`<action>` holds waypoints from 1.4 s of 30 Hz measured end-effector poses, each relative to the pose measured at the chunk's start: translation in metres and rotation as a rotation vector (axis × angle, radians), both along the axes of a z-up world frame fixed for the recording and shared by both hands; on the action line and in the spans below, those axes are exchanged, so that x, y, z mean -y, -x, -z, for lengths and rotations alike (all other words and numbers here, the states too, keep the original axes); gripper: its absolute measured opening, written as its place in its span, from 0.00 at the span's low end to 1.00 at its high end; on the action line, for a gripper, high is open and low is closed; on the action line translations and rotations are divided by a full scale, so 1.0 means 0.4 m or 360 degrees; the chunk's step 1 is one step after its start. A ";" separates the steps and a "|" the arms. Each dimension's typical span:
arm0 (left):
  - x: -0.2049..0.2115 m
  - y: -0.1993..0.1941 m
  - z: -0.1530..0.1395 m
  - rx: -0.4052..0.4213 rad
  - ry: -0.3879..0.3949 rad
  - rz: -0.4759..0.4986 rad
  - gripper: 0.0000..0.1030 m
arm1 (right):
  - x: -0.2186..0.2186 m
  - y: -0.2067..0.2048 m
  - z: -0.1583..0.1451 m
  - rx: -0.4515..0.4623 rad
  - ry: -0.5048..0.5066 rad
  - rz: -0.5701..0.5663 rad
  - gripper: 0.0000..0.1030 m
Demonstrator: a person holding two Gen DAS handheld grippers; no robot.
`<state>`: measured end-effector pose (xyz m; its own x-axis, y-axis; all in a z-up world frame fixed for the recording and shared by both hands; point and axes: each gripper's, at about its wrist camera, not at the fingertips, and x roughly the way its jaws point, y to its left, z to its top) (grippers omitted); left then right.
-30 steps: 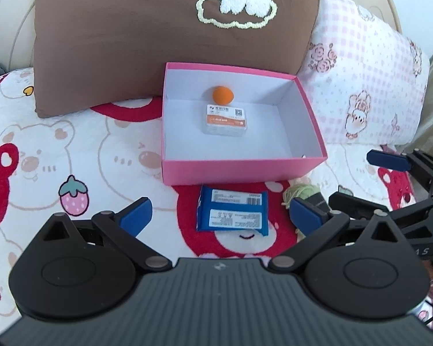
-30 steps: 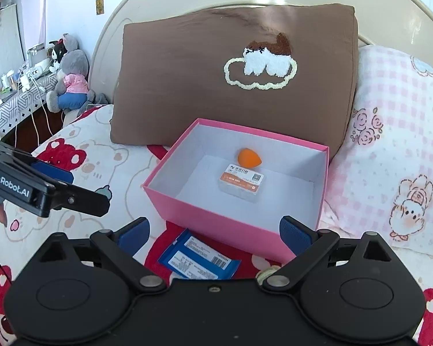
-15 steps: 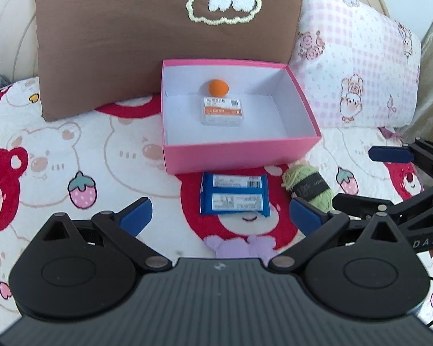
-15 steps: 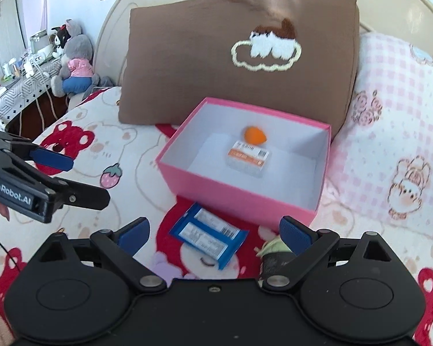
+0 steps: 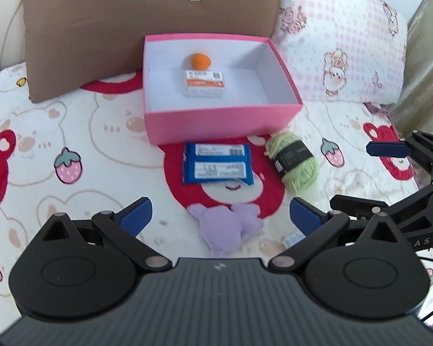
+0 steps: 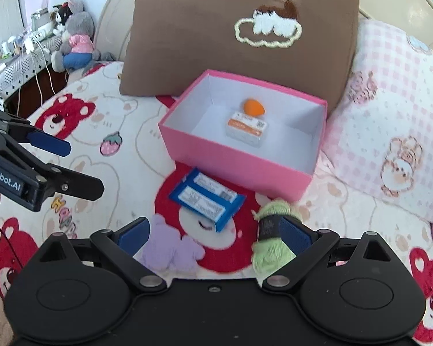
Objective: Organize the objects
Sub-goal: 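Withdraw the open left gripper up and out of the pink box, then move the left gripper down toward the small white-blue packet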
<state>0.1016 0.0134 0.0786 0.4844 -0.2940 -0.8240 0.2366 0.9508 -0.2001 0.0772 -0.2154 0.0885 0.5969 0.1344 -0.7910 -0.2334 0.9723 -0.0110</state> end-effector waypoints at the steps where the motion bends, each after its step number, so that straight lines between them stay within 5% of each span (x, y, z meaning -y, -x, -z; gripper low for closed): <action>1: 0.003 0.005 0.003 -0.0006 0.0001 0.0008 1.00 | 0.002 0.012 0.004 -0.0011 0.0014 -0.0003 0.95; 18: 0.014 0.064 0.033 -0.0082 0.0002 0.0008 1.00 | -0.015 0.098 0.026 -0.0083 0.0078 -0.0093 0.95; 25: 0.033 0.079 0.046 -0.0129 -0.0015 0.0038 1.00 | 0.019 0.119 0.033 -0.0121 -0.0099 -0.0182 0.95; 35: 0.060 0.091 0.084 -0.0168 0.0044 0.0075 1.00 | 0.086 0.164 0.065 0.0177 -0.0123 -0.0223 0.95; 42: 0.079 0.079 0.140 -0.0214 0.0073 0.0032 1.00 | 0.035 0.141 0.151 0.0110 0.0188 -0.0425 0.96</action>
<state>0.0701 -0.0180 0.0226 0.3644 -0.3412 -0.8665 0.2238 0.9353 -0.2742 0.0209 -0.2293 0.0282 0.6057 0.2032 -0.7693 -0.4754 0.8677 -0.1451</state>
